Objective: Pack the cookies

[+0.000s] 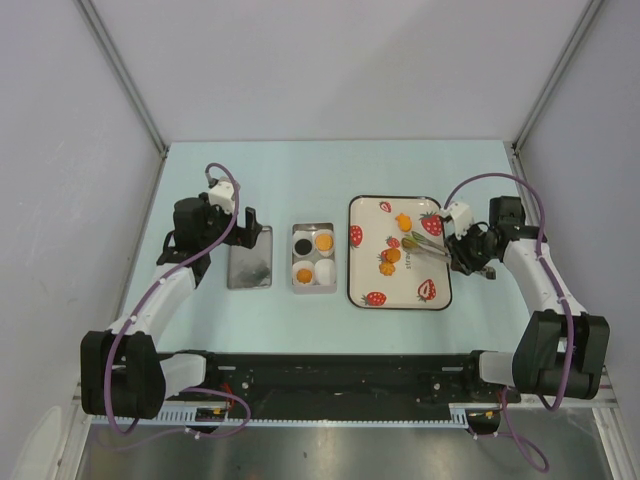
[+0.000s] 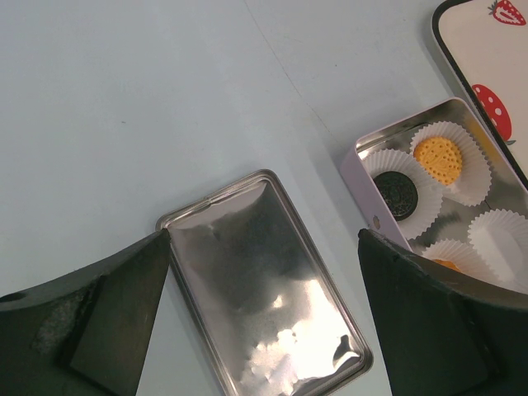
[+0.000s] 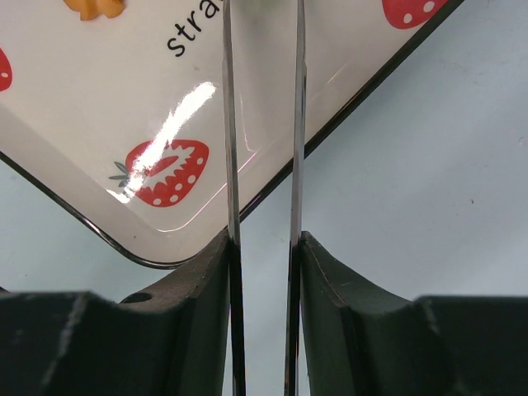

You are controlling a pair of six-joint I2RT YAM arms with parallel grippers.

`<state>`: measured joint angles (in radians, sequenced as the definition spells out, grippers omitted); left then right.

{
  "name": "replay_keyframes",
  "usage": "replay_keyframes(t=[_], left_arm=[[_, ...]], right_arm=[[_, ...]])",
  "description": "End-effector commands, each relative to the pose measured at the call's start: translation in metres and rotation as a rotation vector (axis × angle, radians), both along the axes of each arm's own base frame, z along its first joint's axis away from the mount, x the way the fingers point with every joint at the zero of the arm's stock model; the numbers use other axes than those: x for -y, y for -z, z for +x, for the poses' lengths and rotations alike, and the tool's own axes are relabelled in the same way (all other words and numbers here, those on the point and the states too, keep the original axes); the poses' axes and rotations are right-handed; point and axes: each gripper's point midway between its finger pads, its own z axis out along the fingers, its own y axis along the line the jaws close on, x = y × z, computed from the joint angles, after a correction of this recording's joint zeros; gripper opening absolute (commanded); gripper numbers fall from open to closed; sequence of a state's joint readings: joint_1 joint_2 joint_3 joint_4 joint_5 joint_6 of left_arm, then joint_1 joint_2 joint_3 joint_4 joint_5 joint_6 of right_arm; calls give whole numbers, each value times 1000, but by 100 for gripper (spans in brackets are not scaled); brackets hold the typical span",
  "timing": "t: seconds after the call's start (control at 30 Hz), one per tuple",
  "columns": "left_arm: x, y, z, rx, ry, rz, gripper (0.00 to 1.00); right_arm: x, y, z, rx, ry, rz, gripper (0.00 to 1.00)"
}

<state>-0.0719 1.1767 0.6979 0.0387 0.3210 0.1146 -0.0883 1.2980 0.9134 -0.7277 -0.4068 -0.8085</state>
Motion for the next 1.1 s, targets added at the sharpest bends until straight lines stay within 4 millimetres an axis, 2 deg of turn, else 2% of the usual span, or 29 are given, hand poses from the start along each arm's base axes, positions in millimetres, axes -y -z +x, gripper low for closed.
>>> replay_keyframes(t=[0.0,0.27,0.47,0.57,0.7,0.87,1.07], left_arm=[[5,-21,5,64,31,6,100],[5,-20,6,58,31,7,100],[5,-21,6,61,33,7,100],[5,-22,6,63,32,6,100],[5,-21,6,60,32,6,100],[5,-20,6,60,33,8,100],[5,-21,6,58,34,6,100]], right_arm=[[-4,-22,6,90,1,16,21],[-9,-42,2,136,-5,35,20],[-26,-66,-2,167,-34,88,20],[-42,-78,-3,186,-68,111,20],[-79,-91,-9,200,-163,140,20],[-112,-107,-15,212,-240,172,20],[-152,-108,-27,203,-336,179,21]])
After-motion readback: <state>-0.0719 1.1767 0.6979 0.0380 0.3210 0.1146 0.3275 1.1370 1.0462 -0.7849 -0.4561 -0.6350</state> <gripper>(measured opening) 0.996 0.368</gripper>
